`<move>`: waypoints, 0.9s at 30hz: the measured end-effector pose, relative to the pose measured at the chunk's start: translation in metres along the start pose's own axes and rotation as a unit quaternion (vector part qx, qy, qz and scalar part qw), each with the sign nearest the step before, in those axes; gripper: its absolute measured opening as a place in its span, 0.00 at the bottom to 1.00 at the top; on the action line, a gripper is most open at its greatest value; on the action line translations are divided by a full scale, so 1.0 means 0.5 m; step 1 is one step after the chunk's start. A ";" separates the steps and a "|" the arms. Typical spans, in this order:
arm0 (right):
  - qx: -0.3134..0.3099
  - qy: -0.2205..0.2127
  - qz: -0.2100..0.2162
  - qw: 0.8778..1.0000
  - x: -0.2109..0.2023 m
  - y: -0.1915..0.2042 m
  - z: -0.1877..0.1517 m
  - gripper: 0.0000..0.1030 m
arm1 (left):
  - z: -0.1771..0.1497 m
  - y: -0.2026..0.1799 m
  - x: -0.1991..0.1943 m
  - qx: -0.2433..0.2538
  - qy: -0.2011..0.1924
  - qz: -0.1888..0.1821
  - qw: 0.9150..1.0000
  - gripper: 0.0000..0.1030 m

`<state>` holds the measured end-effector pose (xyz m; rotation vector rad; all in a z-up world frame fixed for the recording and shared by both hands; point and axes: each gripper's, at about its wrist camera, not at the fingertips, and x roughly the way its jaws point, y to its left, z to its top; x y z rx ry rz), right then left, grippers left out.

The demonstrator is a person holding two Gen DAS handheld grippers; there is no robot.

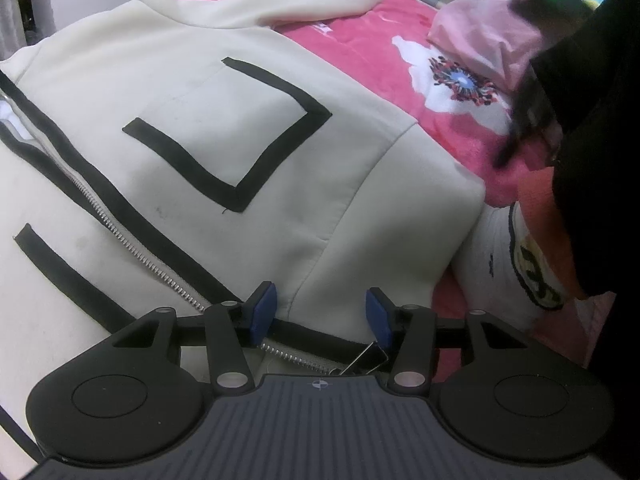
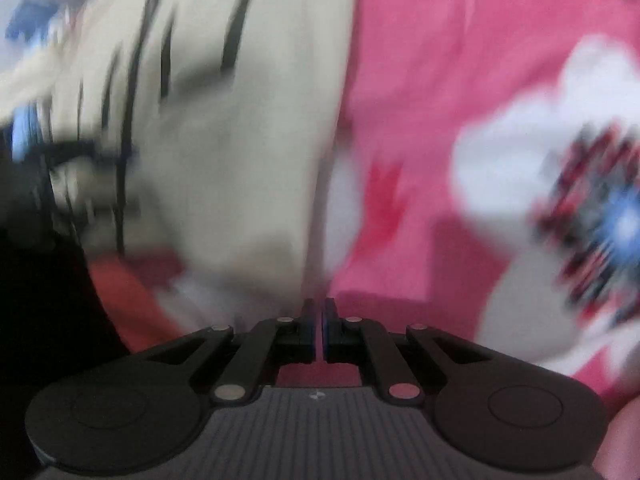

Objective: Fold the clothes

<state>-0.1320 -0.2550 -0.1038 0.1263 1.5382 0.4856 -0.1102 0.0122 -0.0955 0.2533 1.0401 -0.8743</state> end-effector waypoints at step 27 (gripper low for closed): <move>-0.227 -0.192 -0.112 0.948 0.086 0.056 0.201 0.30 | 0.002 -0.004 -0.018 0.009 -0.004 0.000 1.000 0.50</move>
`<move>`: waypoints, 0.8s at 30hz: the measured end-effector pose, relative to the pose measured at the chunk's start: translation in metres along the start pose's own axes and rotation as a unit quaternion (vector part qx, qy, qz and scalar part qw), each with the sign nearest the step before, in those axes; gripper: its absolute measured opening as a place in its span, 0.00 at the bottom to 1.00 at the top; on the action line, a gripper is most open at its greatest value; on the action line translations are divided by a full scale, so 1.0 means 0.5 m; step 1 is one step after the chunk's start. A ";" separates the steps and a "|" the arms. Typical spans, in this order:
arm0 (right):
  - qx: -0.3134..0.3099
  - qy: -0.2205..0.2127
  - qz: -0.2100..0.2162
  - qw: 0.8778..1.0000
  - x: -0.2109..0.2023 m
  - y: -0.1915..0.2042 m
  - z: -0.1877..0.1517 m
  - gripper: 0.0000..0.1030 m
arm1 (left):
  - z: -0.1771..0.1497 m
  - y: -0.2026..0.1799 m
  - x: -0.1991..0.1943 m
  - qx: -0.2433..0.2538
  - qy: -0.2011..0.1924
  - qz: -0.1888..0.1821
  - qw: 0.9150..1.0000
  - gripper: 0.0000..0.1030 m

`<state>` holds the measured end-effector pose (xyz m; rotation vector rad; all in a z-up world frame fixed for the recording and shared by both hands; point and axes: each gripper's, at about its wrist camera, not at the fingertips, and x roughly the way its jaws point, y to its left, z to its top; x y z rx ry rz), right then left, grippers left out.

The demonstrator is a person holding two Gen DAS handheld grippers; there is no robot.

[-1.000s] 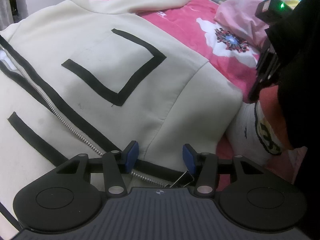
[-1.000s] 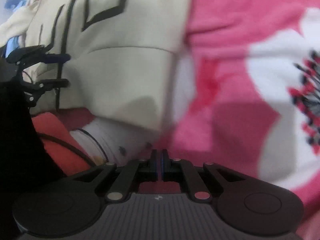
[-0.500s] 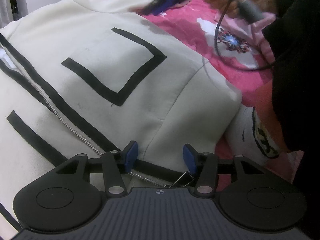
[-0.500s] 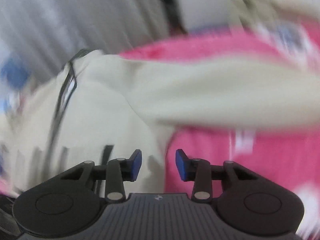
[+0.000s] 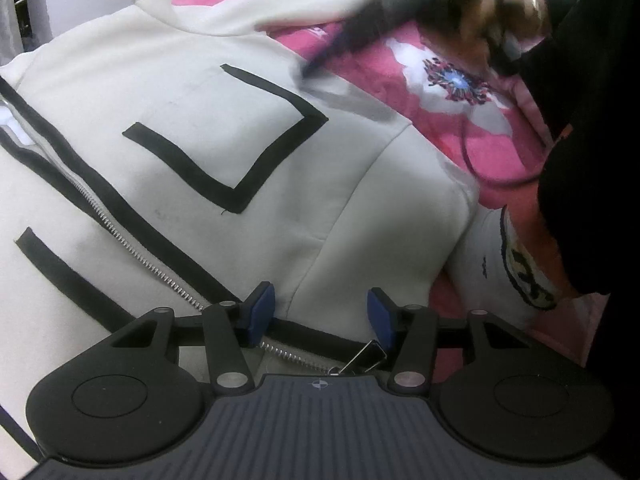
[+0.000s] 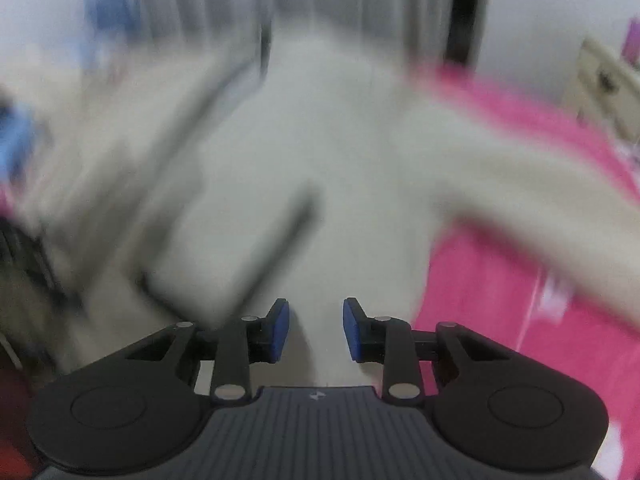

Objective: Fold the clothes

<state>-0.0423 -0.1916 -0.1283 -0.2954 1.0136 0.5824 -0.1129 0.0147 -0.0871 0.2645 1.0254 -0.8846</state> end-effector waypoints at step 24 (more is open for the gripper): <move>0.544 -0.188 -0.056 0.816 -0.132 -0.405 -0.097 0.45 | 0.033 -0.010 0.028 -0.008 0.014 0.009 1.000 0.51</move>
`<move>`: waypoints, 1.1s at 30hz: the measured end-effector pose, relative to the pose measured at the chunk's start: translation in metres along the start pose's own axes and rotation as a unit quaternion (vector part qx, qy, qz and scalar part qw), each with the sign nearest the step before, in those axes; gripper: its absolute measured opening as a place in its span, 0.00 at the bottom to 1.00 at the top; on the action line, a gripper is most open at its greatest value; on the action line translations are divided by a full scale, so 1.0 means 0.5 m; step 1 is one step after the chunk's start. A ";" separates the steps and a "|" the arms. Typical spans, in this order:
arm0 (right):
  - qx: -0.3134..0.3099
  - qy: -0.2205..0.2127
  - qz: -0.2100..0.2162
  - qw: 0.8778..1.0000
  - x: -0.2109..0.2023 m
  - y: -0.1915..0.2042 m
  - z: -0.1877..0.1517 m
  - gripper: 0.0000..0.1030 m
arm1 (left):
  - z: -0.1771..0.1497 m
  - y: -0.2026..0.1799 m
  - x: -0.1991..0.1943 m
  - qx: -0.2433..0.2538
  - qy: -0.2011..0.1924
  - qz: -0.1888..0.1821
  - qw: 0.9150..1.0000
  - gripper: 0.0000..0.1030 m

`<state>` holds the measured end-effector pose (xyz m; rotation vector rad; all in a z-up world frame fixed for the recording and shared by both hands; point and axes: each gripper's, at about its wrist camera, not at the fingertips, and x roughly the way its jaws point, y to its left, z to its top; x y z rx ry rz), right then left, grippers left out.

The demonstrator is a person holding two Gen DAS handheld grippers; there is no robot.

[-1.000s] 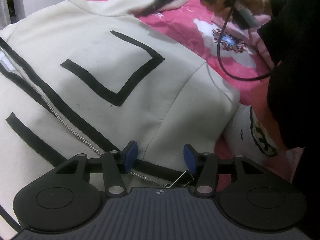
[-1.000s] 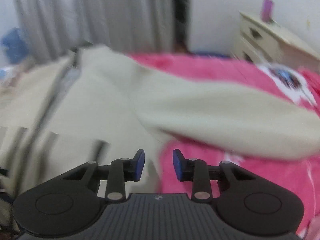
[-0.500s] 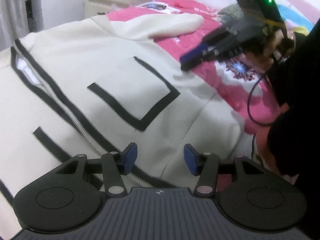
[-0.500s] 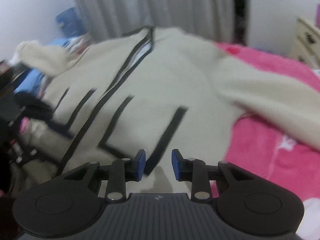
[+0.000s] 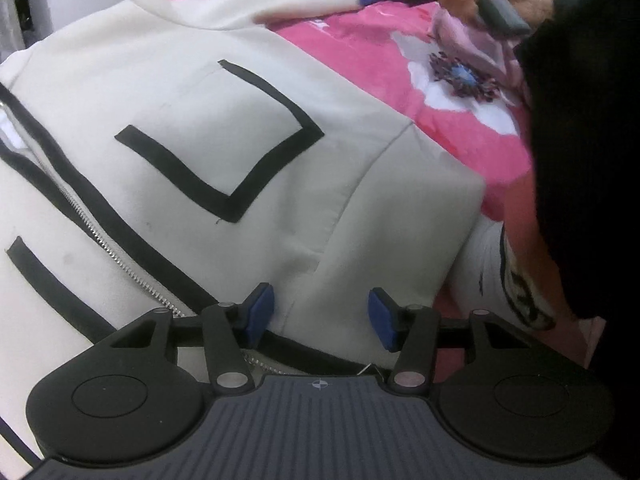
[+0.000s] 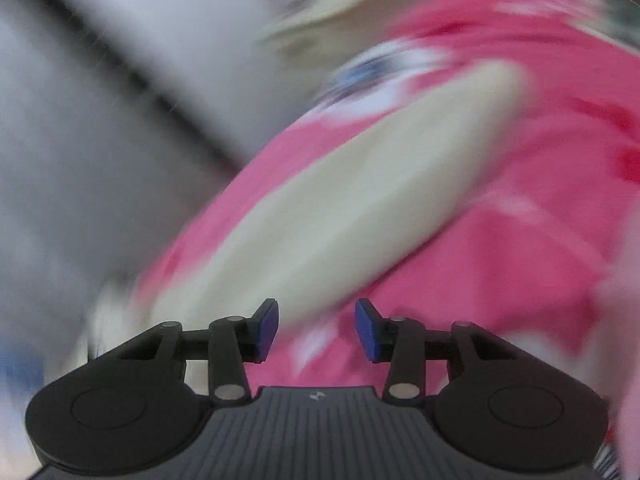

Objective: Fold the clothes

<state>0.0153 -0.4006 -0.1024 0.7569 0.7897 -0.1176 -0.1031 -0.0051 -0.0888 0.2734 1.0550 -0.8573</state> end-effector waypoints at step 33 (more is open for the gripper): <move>0.063 -0.121 -0.050 0.989 0.146 -0.054 0.249 0.20 | 0.388 0.148 0.193 -0.026 -0.053 0.103 0.993 0.51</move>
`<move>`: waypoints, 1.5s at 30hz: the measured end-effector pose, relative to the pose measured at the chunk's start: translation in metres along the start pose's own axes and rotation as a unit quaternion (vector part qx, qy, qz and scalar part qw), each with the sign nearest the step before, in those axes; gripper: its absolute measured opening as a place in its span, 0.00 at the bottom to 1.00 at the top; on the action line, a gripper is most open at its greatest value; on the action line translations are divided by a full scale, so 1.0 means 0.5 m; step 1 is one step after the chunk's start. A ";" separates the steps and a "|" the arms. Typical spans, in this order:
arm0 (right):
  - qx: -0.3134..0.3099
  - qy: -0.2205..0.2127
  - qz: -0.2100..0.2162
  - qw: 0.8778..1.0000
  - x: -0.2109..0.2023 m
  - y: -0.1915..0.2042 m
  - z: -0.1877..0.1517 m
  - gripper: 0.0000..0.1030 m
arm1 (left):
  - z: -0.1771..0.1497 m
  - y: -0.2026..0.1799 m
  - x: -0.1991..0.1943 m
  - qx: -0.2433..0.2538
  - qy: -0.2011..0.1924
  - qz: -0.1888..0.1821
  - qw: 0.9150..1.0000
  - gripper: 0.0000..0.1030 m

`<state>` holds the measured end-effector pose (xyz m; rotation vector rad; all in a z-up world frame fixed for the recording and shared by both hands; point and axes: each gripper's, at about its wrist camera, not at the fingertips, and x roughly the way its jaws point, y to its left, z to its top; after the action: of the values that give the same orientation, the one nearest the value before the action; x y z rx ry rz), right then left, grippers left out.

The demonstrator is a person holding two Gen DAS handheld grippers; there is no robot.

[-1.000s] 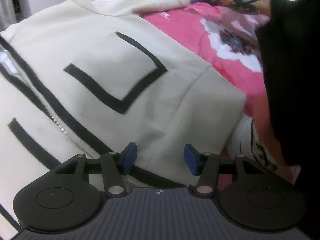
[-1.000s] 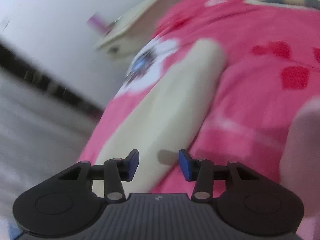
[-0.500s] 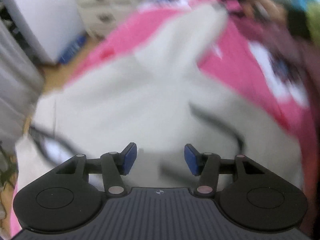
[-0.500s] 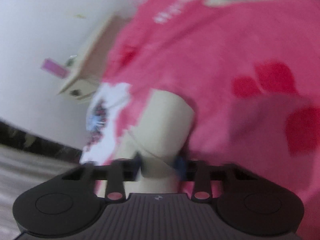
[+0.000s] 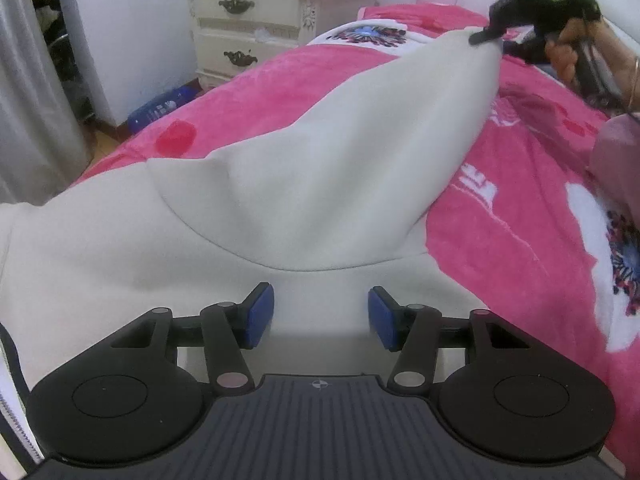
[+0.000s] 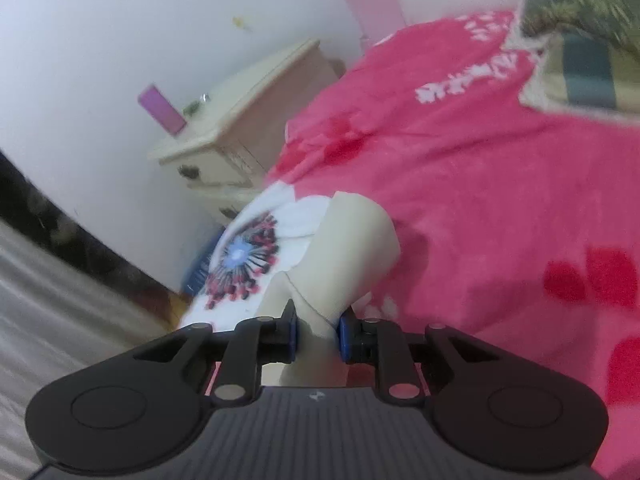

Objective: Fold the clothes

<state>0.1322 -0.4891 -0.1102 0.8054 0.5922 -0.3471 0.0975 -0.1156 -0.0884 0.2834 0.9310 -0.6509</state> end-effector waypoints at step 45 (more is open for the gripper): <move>-0.472 0.285 0.370 0.748 -0.372 0.425 -0.673 0.54 | -0.310 0.239 -0.420 -0.081 0.107 0.010 0.991 0.52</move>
<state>-0.0284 -0.0832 -0.0582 0.0674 0.8414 0.9376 -0.0171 0.1361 -0.0126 0.2193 1.1789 -0.5294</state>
